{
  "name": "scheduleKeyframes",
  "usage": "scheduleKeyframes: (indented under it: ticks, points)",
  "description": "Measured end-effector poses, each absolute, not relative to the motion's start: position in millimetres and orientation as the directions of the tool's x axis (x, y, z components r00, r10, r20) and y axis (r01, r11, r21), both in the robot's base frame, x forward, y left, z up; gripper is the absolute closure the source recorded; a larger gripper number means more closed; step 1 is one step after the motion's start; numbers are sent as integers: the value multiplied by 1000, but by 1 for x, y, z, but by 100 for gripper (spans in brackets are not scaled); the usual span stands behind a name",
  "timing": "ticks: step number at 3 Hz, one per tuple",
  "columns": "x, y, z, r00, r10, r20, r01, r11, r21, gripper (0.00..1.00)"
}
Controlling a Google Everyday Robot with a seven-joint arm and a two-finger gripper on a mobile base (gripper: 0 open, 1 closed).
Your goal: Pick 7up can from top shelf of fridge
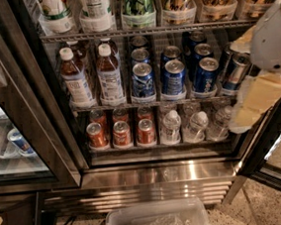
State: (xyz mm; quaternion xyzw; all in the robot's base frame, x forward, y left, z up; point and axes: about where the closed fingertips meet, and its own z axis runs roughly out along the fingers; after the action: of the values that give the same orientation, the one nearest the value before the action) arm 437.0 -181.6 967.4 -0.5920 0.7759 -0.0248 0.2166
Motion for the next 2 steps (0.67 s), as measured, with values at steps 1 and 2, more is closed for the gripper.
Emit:
scheduleKeyframes:
  ticks: [1,2]
  points:
    - [446,-137,963,-129,-913,-387,-906,267,-329,0]
    - [458,-97,961,-44,-895,-445,-915,215,-341,0]
